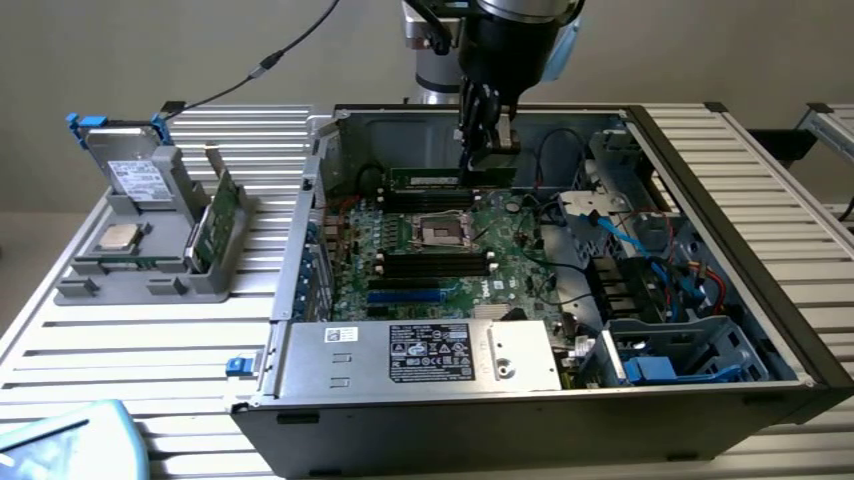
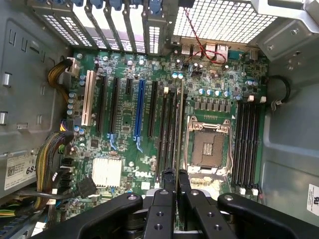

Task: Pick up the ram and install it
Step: 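Insert the ram into the slot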

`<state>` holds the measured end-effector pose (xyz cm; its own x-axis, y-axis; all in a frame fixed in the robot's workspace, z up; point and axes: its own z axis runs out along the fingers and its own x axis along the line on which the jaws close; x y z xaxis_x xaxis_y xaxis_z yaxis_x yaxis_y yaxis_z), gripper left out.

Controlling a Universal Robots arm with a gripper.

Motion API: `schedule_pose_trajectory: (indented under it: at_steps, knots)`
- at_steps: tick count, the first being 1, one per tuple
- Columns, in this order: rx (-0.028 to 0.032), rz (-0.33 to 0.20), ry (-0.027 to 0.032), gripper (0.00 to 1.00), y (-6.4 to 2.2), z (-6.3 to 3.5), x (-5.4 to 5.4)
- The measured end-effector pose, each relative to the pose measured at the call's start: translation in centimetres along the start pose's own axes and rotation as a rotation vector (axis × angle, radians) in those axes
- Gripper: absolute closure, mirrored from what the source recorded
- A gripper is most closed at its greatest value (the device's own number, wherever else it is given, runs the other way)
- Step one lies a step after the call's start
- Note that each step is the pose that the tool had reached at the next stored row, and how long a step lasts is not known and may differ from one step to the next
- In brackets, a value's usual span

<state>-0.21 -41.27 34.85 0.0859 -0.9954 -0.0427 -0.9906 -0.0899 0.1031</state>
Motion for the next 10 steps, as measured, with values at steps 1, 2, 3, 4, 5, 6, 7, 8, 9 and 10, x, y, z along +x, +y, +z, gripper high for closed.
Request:
schedule_pose_trajectory:
  at_steps: [1, 2, 3, 4, 5, 6, 7, 8, 9, 10]
  knots:
    - [0.0, 0.0, 0.0, 0.87, 0.0, 0.0, 0.0]
    - [0.0003, 0.0, 0.0, 0.87, 0.0, 0.01, 0.0]
    - [0.0028, 0.0, 0.0001, 0.87, 0.0, 0.09, 0.0]
    - [0.0041, 0.0, 0.0004, 0.87, -0.03, 0.25, 0.0]
    - [0.0045, 0.0, 0.0005, 0.87, -0.05, 0.41, 0.0]
    - [0.0045, 0.0, 0.0004, 0.87, -0.07, 0.59, 0.0]
    - [0.0046, 0.0, 0.0004, 0.87, -0.06, 0.77, 0.0]
    - [0.0047, 0.0, 0.0003, 0.87, -0.05, 0.96, -0.1]
    - [0.0046, 0.0, 0.0004, 0.87, -0.03, 1.14, -0.1]
    - [0.0046, 0.0, 0.0004, 0.87, -0.02, 1.33, -0.1]
